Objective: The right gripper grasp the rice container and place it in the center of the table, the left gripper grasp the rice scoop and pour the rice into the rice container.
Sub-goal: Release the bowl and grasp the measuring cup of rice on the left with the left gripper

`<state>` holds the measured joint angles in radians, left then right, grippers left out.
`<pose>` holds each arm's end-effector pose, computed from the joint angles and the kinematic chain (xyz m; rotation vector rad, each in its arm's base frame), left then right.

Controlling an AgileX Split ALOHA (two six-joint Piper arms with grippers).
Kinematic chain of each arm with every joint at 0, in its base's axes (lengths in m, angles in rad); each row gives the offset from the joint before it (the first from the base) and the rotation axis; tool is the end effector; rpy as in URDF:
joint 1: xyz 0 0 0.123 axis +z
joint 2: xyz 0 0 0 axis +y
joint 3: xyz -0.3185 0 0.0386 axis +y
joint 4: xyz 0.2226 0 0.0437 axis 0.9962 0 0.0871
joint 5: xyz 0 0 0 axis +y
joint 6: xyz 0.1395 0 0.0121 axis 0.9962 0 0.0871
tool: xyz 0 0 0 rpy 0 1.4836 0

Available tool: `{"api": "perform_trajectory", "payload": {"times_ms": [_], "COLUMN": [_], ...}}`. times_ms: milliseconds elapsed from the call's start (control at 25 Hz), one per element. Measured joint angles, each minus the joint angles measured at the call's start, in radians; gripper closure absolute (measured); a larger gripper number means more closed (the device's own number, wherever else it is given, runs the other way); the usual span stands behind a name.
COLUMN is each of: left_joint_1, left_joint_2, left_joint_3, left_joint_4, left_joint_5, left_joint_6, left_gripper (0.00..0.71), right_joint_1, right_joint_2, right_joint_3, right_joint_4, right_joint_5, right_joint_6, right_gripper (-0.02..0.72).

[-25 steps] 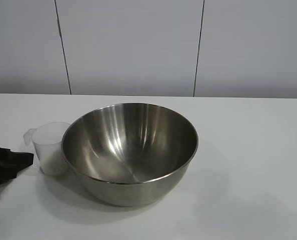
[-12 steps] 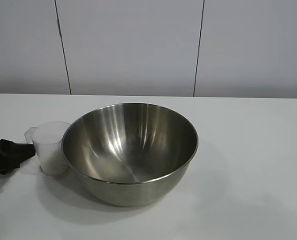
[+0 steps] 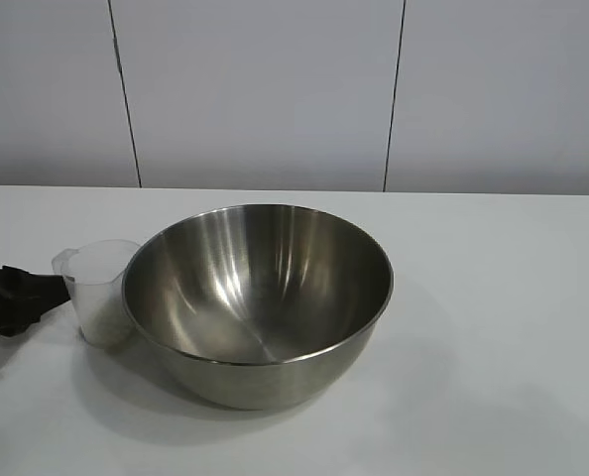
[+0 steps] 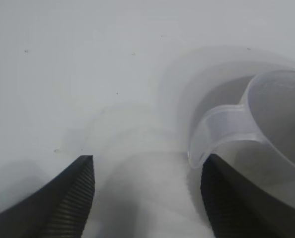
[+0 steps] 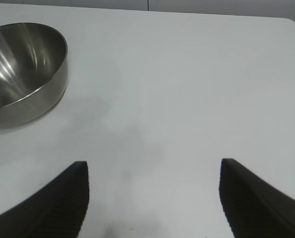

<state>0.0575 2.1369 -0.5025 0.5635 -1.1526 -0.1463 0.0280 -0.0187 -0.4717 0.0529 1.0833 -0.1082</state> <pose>0.3457 -0.0485 0.0918 0.3644 1.9586 -0.4120 -0.0212 0.0060 0.2313 -0.1441 2.0703 0.0146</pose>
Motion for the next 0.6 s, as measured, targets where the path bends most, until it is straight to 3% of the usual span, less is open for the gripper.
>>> {"api": "perform_trajectory", "payload": {"times_ms": [600], "left_joint_1": [0.0], "left_joint_2": [0.0], "left_joint_3": [-0.019], "left_joint_4": [-0.001], "left_joint_5": [0.001], "left_joint_6": [-0.094], "left_gripper": [0.256], "right_joint_1": [0.0], "right_joint_2": [0.0], "right_joint_3": [0.0], "right_joint_4": [0.0], "right_joint_5": [-0.001], "right_joint_6": [0.0], "right_gripper": [0.201]}}
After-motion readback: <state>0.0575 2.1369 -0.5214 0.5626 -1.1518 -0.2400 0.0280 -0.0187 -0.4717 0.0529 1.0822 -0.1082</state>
